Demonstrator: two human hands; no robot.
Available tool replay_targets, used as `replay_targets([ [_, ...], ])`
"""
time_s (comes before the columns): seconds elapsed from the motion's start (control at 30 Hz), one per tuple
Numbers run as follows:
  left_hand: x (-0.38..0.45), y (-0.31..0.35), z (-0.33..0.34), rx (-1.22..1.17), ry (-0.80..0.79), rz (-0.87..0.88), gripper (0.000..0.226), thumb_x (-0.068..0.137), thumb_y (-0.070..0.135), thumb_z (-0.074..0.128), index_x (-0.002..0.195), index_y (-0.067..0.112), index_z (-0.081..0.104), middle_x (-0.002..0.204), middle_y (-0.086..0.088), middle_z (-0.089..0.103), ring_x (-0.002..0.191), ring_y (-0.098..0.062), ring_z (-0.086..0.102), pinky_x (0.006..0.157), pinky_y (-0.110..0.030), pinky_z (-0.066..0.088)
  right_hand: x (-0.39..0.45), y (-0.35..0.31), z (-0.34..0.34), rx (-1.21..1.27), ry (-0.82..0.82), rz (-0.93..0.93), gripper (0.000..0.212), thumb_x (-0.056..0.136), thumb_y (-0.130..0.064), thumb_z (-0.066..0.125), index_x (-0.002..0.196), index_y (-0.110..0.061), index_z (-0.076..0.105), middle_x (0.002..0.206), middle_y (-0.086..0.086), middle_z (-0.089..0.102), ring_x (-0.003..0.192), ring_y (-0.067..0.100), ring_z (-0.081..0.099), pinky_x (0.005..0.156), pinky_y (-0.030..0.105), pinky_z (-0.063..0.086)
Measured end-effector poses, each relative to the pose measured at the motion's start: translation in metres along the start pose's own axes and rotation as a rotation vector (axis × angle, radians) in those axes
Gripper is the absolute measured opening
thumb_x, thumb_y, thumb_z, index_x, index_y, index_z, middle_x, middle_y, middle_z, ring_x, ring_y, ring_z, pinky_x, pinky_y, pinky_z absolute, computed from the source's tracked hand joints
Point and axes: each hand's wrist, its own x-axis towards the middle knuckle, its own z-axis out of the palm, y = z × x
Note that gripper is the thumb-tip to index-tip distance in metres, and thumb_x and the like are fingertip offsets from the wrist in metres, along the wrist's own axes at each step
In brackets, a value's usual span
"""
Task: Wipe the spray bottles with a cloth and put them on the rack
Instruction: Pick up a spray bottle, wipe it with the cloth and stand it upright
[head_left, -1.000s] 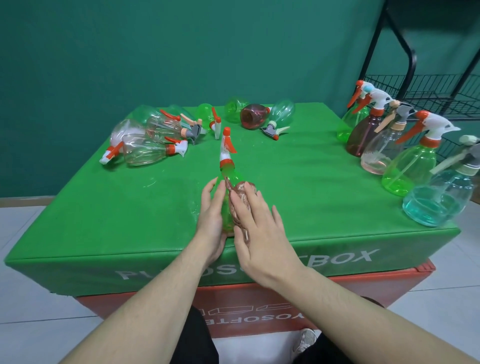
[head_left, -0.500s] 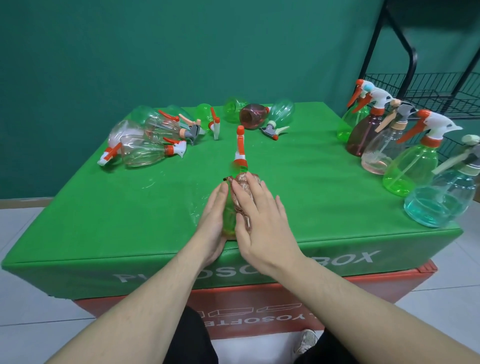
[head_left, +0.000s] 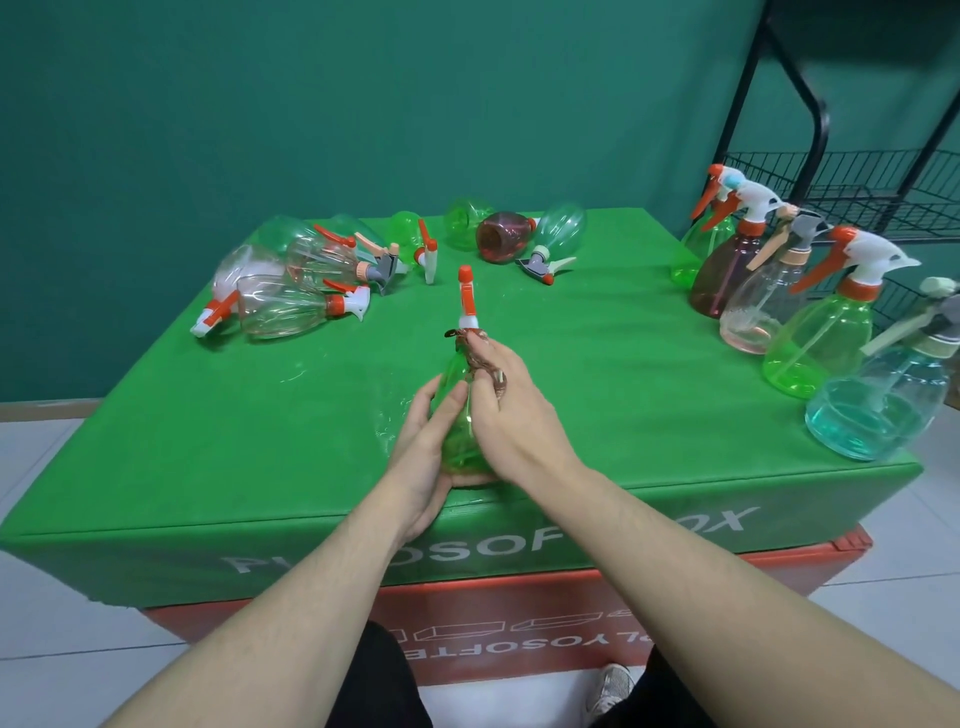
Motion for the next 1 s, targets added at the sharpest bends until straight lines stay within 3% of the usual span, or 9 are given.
replay_targets([
  [0.07, 0.002, -0.001, -0.001, -0.017, 0.015, 0.0, 0.081, 0.078, 0.048, 0.068, 0.152, 0.028, 0.042, 0.13, -0.004, 0.071, 0.097, -0.018, 0.076, 0.068, -0.043, 0.059, -0.006, 0.003, 0.005, 0.006, 0.01, -0.045, 0.052, 0.104, -0.03, 0.032, 0.156, -0.029, 0.035, 0.163, -0.008, 0.03, 0.147, 0.009, 0.033, 0.12, 0.024, 0.021],
  [0.27, 0.003, -0.003, 0.0, -0.056, 0.047, 0.051, 0.074, 0.085, 0.05, 0.068, 0.15, 0.021, 0.046, 0.13, 0.001, 0.071, 0.114, -0.013, 0.07, 0.076, -0.026, 0.059, -0.035, 0.015, 0.013, -0.185, -0.015, -0.162, 0.064, 0.098, -0.043, 0.02, 0.161, -0.037, 0.016, 0.17, -0.011, 0.006, 0.155, 0.01, 0.007, 0.125, 0.049, 0.017],
  [0.37, 0.003, -0.001, 0.001, -0.065, 0.051, 0.047, 0.089, 0.075, 0.06, 0.077, 0.149, 0.02, 0.046, 0.134, -0.003, 0.069, 0.123, -0.018, 0.066, 0.083, -0.031, 0.058, -0.049, 0.018, 0.016, -0.256, -0.067, -0.174, 0.066, 0.096, -0.046, 0.015, 0.161, -0.042, 0.004, 0.168, -0.017, -0.01, 0.155, 0.008, -0.01, 0.126, 0.054, 0.006],
  [0.5, 0.002, 0.0, 0.0, -0.134, 0.071, 0.064, 0.08, 0.078, 0.049, 0.072, 0.147, 0.018, 0.045, 0.123, -0.01, 0.073, 0.111, -0.024, 0.072, 0.086, -0.036, 0.058, -0.062, 0.025, 0.018, -0.33, -0.09, -0.214, 0.066, 0.098, -0.044, 0.018, 0.161, -0.041, 0.0, 0.168, -0.015, -0.015, 0.155, 0.01, -0.016, 0.125, 0.057, 0.003],
  [0.6, 0.003, -0.001, -0.001, -0.146, 0.086, 0.071, 0.077, 0.076, 0.045, 0.076, 0.143, 0.024, 0.047, 0.118, -0.007, 0.075, 0.103, -0.023, 0.074, 0.086, -0.038, 0.058, -0.066, 0.031, 0.018, -0.367, -0.104, -0.234, 0.065, 0.099, -0.043, 0.018, 0.161, -0.039, 0.001, 0.168, -0.012, -0.017, 0.155, 0.012, -0.018, 0.124, 0.06, 0.004],
  [0.67, 0.004, -0.001, -0.001, -0.123, 0.1, 0.068, 0.08, 0.077, 0.049, 0.081, 0.145, 0.024, 0.047, 0.122, -0.007, 0.074, 0.109, -0.024, 0.073, 0.09, -0.04, 0.056, -0.066, 0.031, 0.017, -0.35, -0.097, -0.229, 0.065, 0.098, -0.043, 0.018, 0.161, -0.041, 0.001, 0.169, -0.013, -0.015, 0.155, 0.011, -0.017, 0.124, 0.06, 0.005],
  [0.77, 0.004, -0.002, 0.0, -0.089, 0.08, 0.066, 0.088, 0.075, 0.056, 0.078, 0.148, 0.02, 0.046, 0.13, -0.007, 0.071, 0.116, -0.022, 0.07, 0.083, -0.036, 0.058, -0.061, 0.025, 0.013, -0.334, -0.064, -0.228, 0.065, 0.097, -0.043, 0.018, 0.161, -0.043, 0.003, 0.169, -0.015, -0.011, 0.155, 0.011, -0.014, 0.124, 0.059, 0.006],
  [0.93, 0.006, -0.004, 0.001, -0.078, -0.001, 0.079, 0.056, 0.096, 0.048, 0.053, 0.143, 0.018, 0.054, 0.133, -0.002, 0.07, 0.118, -0.015, 0.069, 0.072, -0.026, 0.06, -0.035, 0.018, 0.007, -0.294, 0.007, -0.261, 0.064, 0.097, -0.039, 0.022, 0.16, -0.031, 0.025, 0.169, -0.005, 0.014, 0.157, 0.021, 0.005, 0.124, 0.053, 0.016],
  [1.0, 0.007, -0.004, 0.0, -0.071, -0.027, 0.073, 0.047, 0.101, 0.045, 0.049, 0.143, 0.023, 0.056, 0.133, 0.002, 0.07, 0.115, -0.013, 0.07, 0.071, -0.028, 0.06, -0.022, 0.013, 0.005, -0.232, 0.015, -0.24, 0.063, 0.096, -0.039, 0.023, 0.158, -0.026, 0.033, 0.167, -0.001, 0.023, 0.155, 0.023, 0.015, 0.125, 0.047, 0.019],
])
